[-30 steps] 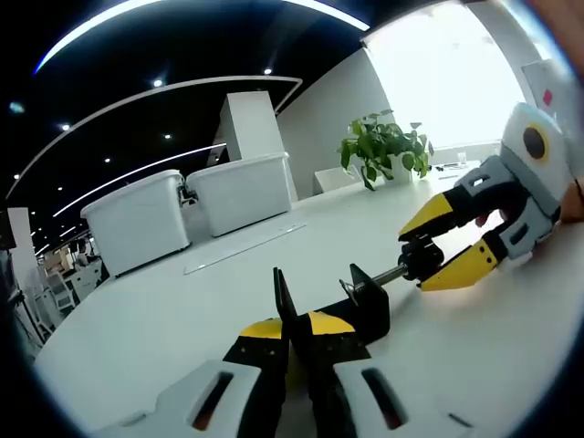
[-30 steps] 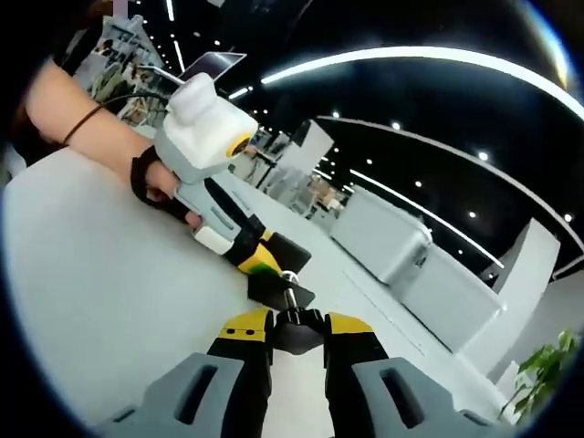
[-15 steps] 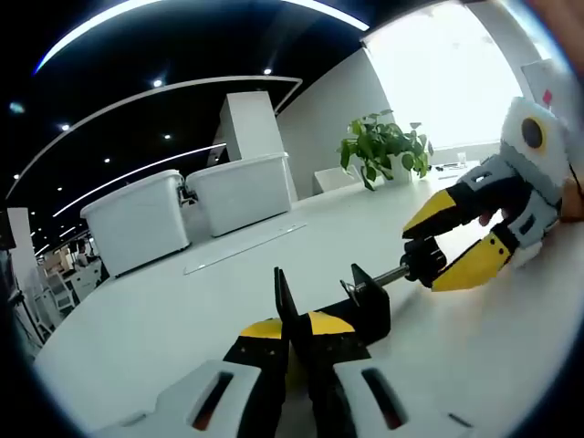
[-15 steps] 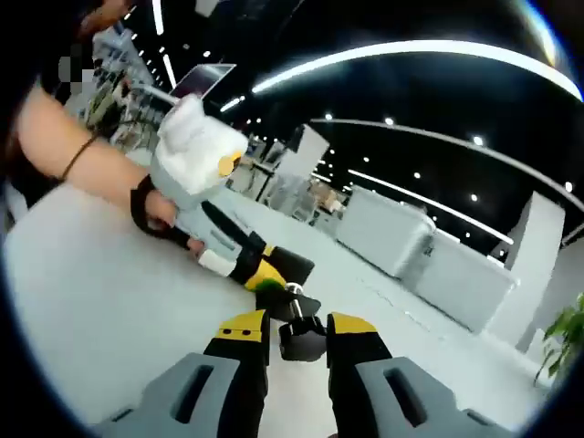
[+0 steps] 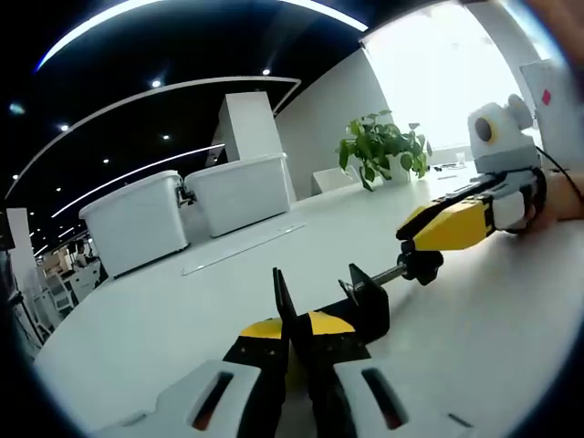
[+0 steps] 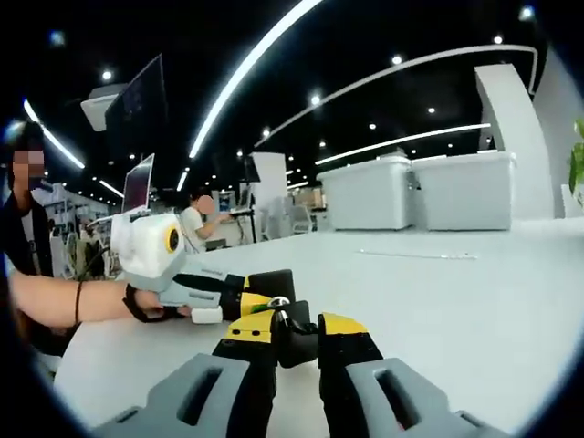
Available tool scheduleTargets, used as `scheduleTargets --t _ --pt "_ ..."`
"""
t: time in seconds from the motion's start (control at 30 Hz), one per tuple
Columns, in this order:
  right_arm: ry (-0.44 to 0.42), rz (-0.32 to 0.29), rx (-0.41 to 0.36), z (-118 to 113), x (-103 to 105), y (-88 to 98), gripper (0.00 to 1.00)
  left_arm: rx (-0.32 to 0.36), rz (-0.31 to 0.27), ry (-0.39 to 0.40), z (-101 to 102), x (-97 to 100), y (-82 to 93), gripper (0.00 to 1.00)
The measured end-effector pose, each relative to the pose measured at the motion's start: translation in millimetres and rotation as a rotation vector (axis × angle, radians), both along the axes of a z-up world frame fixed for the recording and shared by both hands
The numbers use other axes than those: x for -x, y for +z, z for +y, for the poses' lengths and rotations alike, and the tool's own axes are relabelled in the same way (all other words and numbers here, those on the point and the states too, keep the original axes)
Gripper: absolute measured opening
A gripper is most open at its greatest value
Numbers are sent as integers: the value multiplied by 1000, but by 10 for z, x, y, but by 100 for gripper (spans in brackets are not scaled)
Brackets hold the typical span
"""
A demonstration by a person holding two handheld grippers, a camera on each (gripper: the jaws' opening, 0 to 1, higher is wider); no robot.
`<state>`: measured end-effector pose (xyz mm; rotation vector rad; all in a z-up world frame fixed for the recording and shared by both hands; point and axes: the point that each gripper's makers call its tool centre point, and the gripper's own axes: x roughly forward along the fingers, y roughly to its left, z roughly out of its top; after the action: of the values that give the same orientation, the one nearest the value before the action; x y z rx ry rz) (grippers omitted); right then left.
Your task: Clamp the fixed fixture on the desktop, loosen the retaining clip, secure it to the edge of the desk, and tighten the retaining clip.
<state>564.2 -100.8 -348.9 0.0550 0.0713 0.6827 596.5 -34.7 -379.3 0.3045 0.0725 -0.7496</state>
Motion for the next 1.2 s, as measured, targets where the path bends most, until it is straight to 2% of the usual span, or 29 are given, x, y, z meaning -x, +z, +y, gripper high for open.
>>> scheduleTargets --t 0.1,0.17,0.2,0.27,0.3,0.37,0.43,0.63,0.87,1.07,1.1,1.13,1.2 --pt "4 -33 44 20 6 7 15 0 0 0 0 -1 1 7" --pt "11 -94 114 50 20 34 13 0 0 0 0 -2 2 7" --pt "41 -131 142 115 65 59 9 0 0 0 0 -3 2 6" --pt "18 -198 241 108 67 53 9 0 0 3 6 -9 3 6" --pt "16 -191 232 139 117 42 9 0 0 3 7 -10 4 6" --pt "19 -180 220 115 83 45 9 0 -2 3 7 -10 7 6" --pt "21 -193 240 129 94 45 9 0 -2 3 7 -12 9 6" --pt "25 -376 492 197 147 53 8 0 -3 2 5 -18 12 6" --pt "36 -501 676 267 223 22 8 1 -1 3 6 -19 11 6" --pt "38 -656 937 338 288 -46 9 1 1 4 3 -26 7 6" --pt "41 -692 1012 341 297 -63 8 1 1 5 3 -28 7 6" --pt "40 -711 1055 358 312 -87 8 0 1 5 3 -24 7 6" --pt "29 -726 1090 345 236 -92 8 0 1 5 3 -23 7 6"
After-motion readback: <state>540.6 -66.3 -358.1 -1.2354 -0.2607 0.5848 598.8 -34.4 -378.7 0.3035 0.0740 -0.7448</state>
